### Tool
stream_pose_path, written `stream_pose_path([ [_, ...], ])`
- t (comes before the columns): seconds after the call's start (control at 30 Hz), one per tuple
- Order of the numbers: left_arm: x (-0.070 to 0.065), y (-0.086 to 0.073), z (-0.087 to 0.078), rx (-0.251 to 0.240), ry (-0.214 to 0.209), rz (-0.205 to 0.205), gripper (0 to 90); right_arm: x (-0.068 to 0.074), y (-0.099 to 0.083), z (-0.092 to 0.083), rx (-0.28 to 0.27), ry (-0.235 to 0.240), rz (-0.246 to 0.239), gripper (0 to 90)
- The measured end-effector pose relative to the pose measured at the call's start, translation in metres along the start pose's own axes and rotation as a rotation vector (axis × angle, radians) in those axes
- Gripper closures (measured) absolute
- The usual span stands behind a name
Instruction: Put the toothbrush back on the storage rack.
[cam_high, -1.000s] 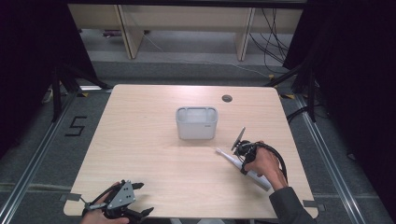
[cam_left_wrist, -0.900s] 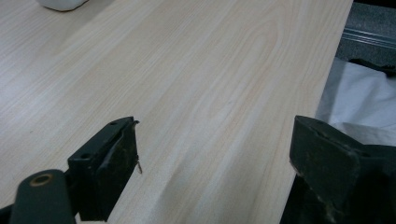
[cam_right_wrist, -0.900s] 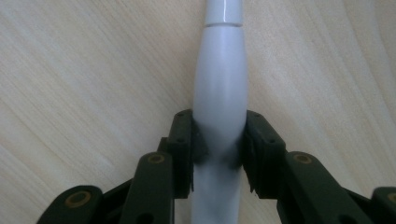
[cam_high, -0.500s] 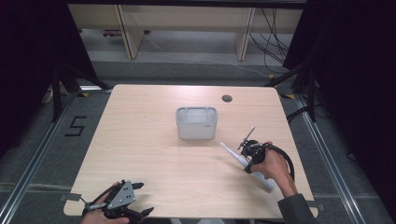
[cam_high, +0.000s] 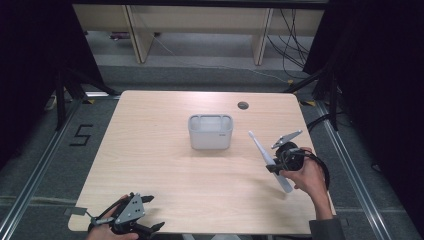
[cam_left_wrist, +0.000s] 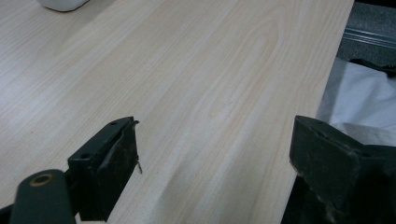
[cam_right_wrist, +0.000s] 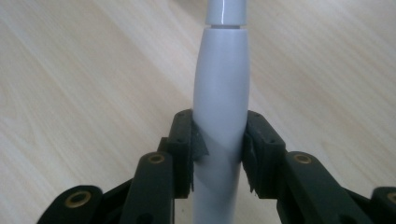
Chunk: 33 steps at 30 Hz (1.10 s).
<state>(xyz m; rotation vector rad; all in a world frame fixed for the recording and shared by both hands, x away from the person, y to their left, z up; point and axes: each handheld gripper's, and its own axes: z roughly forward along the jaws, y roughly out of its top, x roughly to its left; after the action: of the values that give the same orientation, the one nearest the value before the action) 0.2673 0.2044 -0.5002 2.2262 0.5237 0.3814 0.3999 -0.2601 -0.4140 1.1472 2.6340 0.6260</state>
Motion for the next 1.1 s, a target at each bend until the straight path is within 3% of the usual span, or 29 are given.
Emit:
stream_pose_path([
  [0.03, 0.000, 0.000, 0.000, 0.000, 0.001, 0.001, 14.7, -0.004, -0.001, 0.000, -0.070, 0.016, -0.034, 66.8],
  [0.07, -0.001, 0.000, 0.000, -0.011, -0.006, -0.013, 14.8, -0.002, -0.001, -0.001, -0.066, 0.019, -0.007, 66.8],
  [0.1, -0.001, 0.000, 0.000, -0.012, -0.006, -0.014, 14.7, -0.005, -0.001, -0.001, -0.094, -0.001, -0.034, 66.8],
  [0.2, -0.001, 0.000, 0.000, -0.013, -0.006, -0.014, 14.7, -0.004, -0.001, -0.003, -0.104, 0.011, 0.005, 66.8],
  [0.23, -0.001, 0.000, 0.000, -0.012, -0.006, -0.013, 14.7, -0.006, -0.001, -0.003, -0.156, 0.017, 0.030, 66.7],
  [0.27, -0.001, 0.000, 0.000, -0.013, -0.006, -0.014, 14.7, -0.007, -0.001, -0.002, -0.186, 0.006, 0.024, 66.7],
  [0.33, -0.001, 0.000, 0.001, -0.023, 0.004, -0.018, 14.7, -0.009, 0.000, -0.002, -0.199, 0.014, 0.025, 66.7],
  [0.37, -0.001, 0.000, 0.001, -0.022, 0.004, -0.016, 14.7, -0.010, 0.000, -0.001, -0.239, 0.009, 0.020, 66.7],
  [0.53, -0.001, 0.000, 0.001, -0.024, 0.005, -0.016, 14.7, -0.013, 0.004, -0.003, -0.332, 0.017, 0.075, 66.7],
  [0.63, -0.001, 0.000, 0.001, -0.024, 0.006, -0.018, 14.7, -0.016, 0.007, -0.003, -0.395, 0.001, 0.054, 66.7],
  [0.67, -0.001, 0.000, 0.001, -0.024, 0.006, -0.018, 14.7, -0.015, 0.009, -0.002, -0.416, -0.004, 0.073, 66.7],
  [0.7, -0.001, 0.000, 0.001, -0.024, 0.006, -0.018, 14.7, -0.017, 0.010, -0.002, -0.436, -0.018, 0.046, 66.7],
  [0.73, -0.001, 0.000, 0.001, -0.025, 0.006, -0.018, 14.7, -0.014, 0.011, -0.003, -0.434, 0.002, 0.084, 66.7],
  [0.77, -0.001, 0.000, 0.000, -0.025, 0.007, -0.018, 14.7, -0.017, 0.013, -0.001, -0.463, -0.010, 0.055, 66.7],
  [0.8, -0.001, 0.000, 0.001, -0.024, 0.006, -0.019, 14.7, -0.015, 0.014, 0.000, -0.476, 0.001, 0.093, 66.7],
  [0.83, -0.001, 0.000, 0.001, -0.024, 0.007, -0.019, 14.7, -0.018, 0.016, 0.001, -0.496, -0.012, 0.063, 66.7],
  [0.87, -0.001, 0.000, 0.001, -0.024, 0.007, -0.019, 14.7, -0.018, 0.016, 0.001, -0.496, -0.012, 0.063, 66.7],
  [0.9, -0.001, 0.000, 0.001, -0.029, 0.006, -0.020, 14.7, -0.016, 0.017, 0.001, -0.490, 0.001, 0.088, 66.7],
  [1.03, 0.001, 0.000, 0.000, -0.005, 0.013, 0.001, 14.7, -0.018, 0.023, 0.003, -0.544, -0.011, 0.079, 66.7],
  [1.1, 0.001, 0.000, 0.000, -0.004, 0.000, -0.002, 14.7, -0.016, 0.024, 0.002, -0.535, 0.004, 0.103, 66.7],
])
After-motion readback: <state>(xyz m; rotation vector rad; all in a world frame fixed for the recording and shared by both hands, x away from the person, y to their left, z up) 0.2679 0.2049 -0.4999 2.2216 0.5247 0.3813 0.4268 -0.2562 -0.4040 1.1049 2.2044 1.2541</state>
